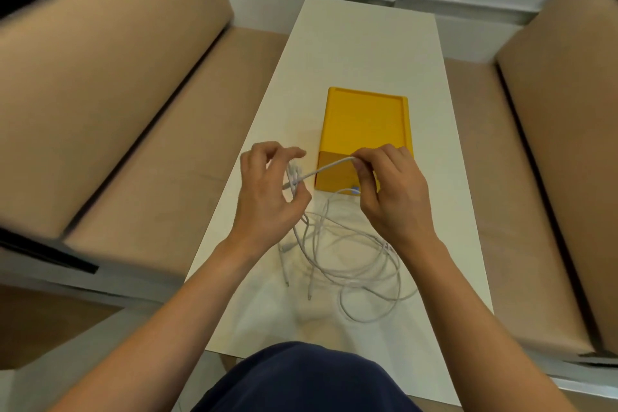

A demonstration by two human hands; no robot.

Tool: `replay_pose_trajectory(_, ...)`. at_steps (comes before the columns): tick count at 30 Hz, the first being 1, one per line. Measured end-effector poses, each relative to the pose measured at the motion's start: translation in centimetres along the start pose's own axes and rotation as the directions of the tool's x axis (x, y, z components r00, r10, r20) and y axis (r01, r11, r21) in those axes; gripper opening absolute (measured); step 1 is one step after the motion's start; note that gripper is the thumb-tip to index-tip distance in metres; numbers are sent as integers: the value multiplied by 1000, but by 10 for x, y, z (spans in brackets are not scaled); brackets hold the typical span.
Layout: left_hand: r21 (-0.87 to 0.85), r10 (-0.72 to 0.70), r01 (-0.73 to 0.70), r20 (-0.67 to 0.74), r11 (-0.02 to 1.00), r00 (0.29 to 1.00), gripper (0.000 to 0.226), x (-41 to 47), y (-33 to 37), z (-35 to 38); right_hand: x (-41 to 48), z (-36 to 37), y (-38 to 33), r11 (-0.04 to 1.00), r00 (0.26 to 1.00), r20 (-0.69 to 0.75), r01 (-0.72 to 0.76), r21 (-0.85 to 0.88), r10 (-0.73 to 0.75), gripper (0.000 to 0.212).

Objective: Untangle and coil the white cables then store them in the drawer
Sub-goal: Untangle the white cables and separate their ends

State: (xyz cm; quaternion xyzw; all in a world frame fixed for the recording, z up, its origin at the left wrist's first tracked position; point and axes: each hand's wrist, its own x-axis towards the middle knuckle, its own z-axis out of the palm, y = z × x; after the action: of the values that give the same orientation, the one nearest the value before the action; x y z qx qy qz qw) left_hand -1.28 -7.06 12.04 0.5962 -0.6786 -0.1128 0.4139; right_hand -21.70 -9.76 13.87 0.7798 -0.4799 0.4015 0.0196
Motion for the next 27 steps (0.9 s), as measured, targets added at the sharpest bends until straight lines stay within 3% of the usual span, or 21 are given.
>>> replay_pose_trajectory(2, 38, 83, -80, -86, 996, 993, 25, 1, -1, 2, 0, 0, 0, 1000, 1000, -16, -19, 3, 19, 22)
replay_pose_trajectory(5, -17, 90, -90, -47, 996, 995, 16, 1, -2, 3, 3, -2, 0, 1000, 1000, -24, -20, 11, 20, 21)
replay_pose_trajectory(9, -278, -203, 239, 152, 930, 967, 48, 0, 12, 5, 4, -5, 1, 1000, 1000, -16, -11, 0, 11, 20)
replay_pose_trajectory(11, -315, -249, 291, 167, 903, 954, 55, -2, 14, 6, 3, -5, 0, 1000, 999, -27, -29, -2, 29, 19)
replay_pose_trajectory(17, -150, -263, 300, 225, 942, 938, 32, -22, -12, 12, 15, -24, 7, 958, 939, -201, -254, 134, 278, 14)
replay_pose_trajectory(20, -71, -266, 301, 305, 951, 915, 26, -29, -23, 16, 18, -26, 6, 972, 967, -124, -209, 110, 222, 14)
replay_pose_trajectory(23, -33, -239, 259, 291, 965, 926, 37, -20, -10, 12, 15, -21, -1, 966, 971, -91, -203, 161, 220, 14)
replay_pose_trajectory(25, -203, -259, 331, 313, 922, 914, 40, -5, 8, 3, 12, -17, -8, 950, 962, -106, -226, 215, 253, 13)
replay_pose_trajectory(27, -486, -246, 439, 411, 756, 878, 37, 8, 27, -5, 8, -14, -16, 943, 959, -108, -229, 242, 261, 12)
